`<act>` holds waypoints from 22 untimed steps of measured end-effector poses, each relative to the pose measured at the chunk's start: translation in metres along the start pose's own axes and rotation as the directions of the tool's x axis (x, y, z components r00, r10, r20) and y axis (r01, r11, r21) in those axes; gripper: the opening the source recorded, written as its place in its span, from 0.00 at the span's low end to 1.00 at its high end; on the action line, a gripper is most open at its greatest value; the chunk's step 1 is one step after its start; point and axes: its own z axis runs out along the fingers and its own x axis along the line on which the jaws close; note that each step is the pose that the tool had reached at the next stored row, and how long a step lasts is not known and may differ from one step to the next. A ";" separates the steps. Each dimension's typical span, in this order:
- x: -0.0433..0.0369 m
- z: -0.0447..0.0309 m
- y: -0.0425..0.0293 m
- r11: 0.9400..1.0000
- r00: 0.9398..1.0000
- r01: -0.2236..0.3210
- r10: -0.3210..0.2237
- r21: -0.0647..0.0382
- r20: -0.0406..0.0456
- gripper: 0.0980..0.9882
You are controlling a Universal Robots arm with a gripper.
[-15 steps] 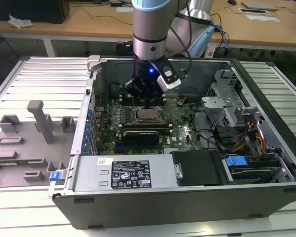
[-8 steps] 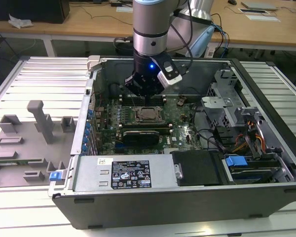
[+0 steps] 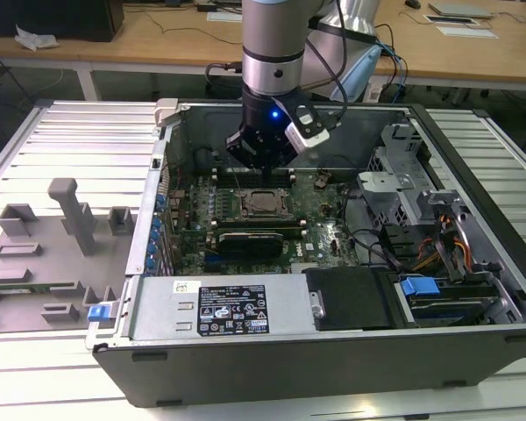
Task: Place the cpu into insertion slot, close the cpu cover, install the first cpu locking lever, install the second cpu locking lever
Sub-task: 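Close the cpu cover, then install the first cpu locking lever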
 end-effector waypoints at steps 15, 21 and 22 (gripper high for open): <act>-0.0004 -0.0104 0.0004 1.000 1.000 0.000 0.000 0.000 0.000 0.01; -0.0006 -0.0169 0.0007 1.000 1.000 0.000 0.000 0.000 0.000 0.01; -0.0004 -0.0170 0.0008 1.000 1.000 0.000 0.000 0.000 0.000 0.01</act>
